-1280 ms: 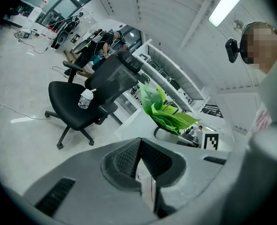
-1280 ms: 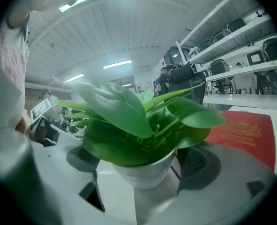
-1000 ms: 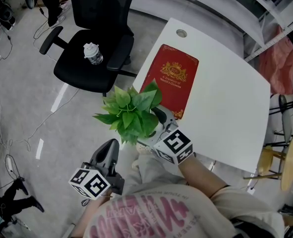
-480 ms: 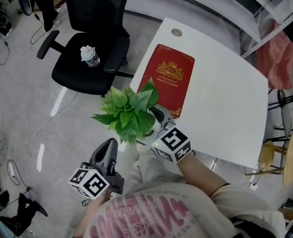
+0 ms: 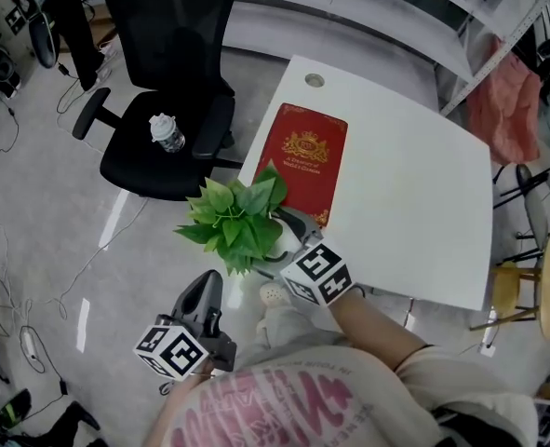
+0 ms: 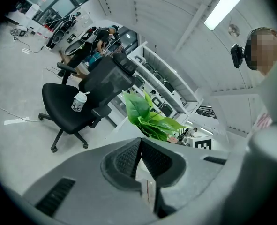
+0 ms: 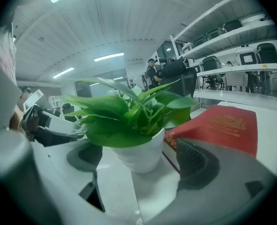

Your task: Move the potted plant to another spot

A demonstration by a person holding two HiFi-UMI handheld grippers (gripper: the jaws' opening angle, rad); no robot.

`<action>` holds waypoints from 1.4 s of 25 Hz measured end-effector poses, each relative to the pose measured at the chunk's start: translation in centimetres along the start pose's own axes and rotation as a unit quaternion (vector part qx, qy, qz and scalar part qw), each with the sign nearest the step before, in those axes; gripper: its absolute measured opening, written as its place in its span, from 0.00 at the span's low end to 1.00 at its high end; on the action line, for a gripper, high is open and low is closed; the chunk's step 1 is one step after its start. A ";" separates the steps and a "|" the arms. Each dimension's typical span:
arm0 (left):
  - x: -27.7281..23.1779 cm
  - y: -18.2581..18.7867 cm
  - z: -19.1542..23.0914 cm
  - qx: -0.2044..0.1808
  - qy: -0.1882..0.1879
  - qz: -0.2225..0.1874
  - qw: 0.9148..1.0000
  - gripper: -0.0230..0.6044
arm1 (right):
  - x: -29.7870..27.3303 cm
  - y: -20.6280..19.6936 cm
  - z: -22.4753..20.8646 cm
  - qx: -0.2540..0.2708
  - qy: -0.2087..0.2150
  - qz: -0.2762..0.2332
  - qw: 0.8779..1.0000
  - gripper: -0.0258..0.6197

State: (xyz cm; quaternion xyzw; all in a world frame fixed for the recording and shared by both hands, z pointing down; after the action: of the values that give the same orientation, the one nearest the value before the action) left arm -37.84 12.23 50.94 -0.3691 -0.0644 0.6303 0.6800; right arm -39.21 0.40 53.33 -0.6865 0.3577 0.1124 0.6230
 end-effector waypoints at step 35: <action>0.7 -2.7 -11.2 -0.065 -0.077 -0.032 0.994 0.04 | 16.5 -2.8 2.8 -0.111 -0.067 -0.123 0.984 0.20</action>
State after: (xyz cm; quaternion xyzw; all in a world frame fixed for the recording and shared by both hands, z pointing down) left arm -29.36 8.33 44.20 -0.3605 -0.1687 0.6294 0.6674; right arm -24.73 -2.90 45.03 -0.7813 0.2130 0.1198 0.5744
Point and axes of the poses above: the fingertips, and each gripper's own axes: x backward along the fingers, z to its left, y out of its top, the point moved 1 cm from there along x, backward along the fingers, and after that the axes turned 12 degrees about z, right-handed, at the moved point
